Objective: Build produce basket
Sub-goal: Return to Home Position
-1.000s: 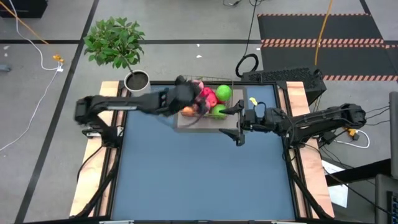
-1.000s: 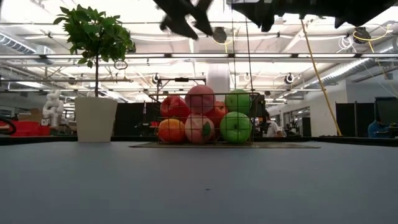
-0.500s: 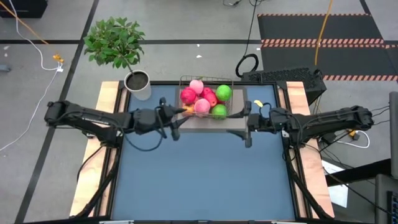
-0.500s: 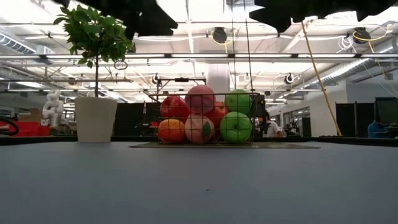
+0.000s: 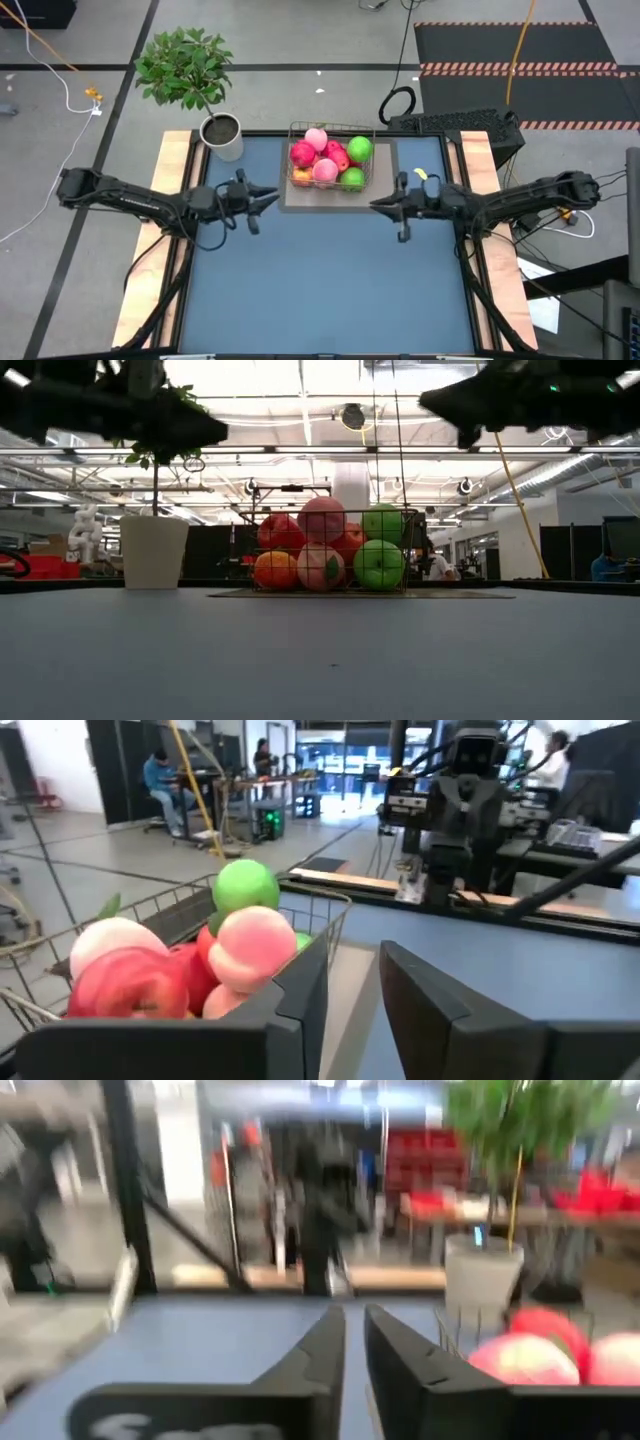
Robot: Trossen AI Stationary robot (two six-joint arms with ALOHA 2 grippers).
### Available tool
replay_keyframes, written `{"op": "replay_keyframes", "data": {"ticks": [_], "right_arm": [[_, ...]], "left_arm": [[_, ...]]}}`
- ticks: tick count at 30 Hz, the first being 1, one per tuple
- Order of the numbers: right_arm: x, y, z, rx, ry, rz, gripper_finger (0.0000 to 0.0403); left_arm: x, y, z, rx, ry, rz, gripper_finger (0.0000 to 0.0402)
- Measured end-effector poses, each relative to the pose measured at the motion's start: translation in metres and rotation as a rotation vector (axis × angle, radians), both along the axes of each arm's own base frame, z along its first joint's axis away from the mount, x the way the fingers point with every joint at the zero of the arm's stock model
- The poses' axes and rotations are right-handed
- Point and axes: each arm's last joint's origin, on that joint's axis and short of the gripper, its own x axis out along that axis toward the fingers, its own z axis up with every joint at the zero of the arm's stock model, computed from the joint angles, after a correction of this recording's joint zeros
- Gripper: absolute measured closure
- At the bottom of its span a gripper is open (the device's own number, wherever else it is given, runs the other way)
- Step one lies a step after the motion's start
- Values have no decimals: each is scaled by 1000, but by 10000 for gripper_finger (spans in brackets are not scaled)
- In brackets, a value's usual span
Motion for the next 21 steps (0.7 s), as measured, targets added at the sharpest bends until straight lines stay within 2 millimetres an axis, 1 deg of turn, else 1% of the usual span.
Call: {"op": "replay_keyframes", "data": {"ticks": [3, 5, 6, 10, 14, 19, 21], "right_arm": [[-18, 0, -8, 6, -186, 14, 394], [-29, 0, -10, 5, -281, 29, 400], [-33, 0, -13, 5, -299, 31, 399], [-42, 0, -23, 0, -274, 54, 402], [-42, 0, -28, 0, -207, 53, 402], [-40, 0, -39, 26, -91, 57, 402], [-40, 0, -41, 53, -62, 59, 402]], "left_arm": [[-10, 0, -6, -3, -38, -18, 314], [-14, 0, -6, 4, -56, -22, 320], [-17, 1, -6, 12, -53, -22, 323], [-24, 1, -5, 32, -53, -33, 337], [-31, 1, -12, 57, -6, -33, 358], [-40, 2, -16, 61, -31, -32, 394], [-43, 2, -15, 67, -47, -31, 397]]}}
